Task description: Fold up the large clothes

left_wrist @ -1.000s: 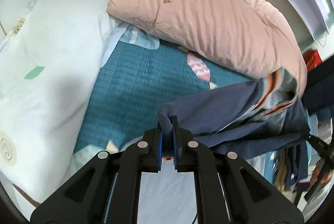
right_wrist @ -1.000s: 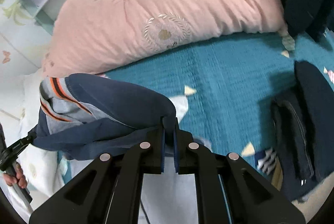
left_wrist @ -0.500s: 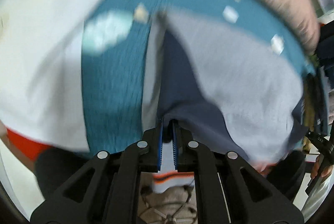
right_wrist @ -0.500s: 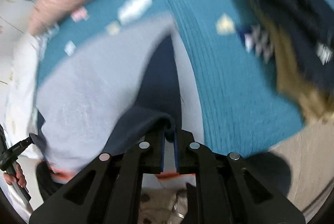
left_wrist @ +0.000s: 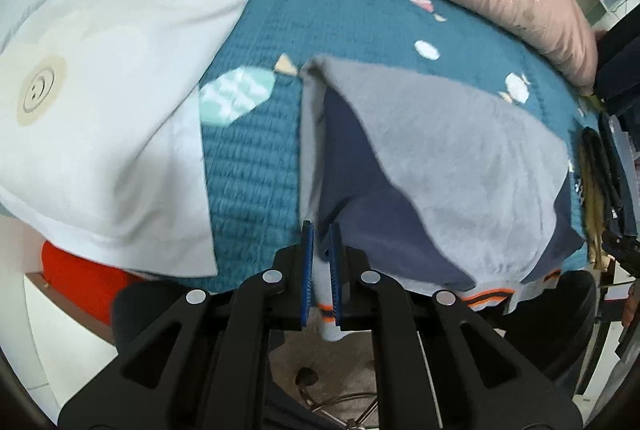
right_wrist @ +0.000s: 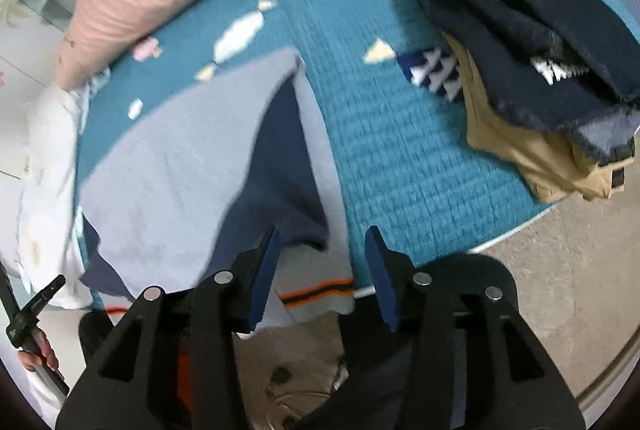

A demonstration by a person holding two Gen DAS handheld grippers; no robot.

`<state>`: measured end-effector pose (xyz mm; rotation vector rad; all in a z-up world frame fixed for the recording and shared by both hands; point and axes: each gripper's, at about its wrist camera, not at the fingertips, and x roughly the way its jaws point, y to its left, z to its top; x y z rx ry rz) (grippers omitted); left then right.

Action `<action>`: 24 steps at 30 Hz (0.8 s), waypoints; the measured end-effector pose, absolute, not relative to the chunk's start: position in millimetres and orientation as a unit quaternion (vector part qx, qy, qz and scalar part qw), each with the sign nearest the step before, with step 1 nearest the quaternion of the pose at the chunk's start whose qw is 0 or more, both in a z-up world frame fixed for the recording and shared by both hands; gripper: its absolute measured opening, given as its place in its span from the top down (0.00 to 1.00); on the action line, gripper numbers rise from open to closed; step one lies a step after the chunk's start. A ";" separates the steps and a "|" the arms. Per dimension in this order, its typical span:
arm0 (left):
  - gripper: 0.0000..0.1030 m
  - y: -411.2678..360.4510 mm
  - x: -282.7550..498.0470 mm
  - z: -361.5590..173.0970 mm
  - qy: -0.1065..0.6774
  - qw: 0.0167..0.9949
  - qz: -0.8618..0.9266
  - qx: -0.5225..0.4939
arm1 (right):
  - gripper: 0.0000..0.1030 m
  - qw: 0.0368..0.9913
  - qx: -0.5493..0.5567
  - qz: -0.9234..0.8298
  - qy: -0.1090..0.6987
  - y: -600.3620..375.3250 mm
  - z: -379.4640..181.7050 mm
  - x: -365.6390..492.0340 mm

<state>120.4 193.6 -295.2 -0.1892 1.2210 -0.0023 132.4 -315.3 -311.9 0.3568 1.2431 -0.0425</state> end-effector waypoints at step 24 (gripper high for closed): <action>0.95 164.7 117.1 -382.3 0.664 0.737 -0.022 -0.124 | 0.97 0.719 0.140 -0.051 0.679 -290.4 -422.3 127.4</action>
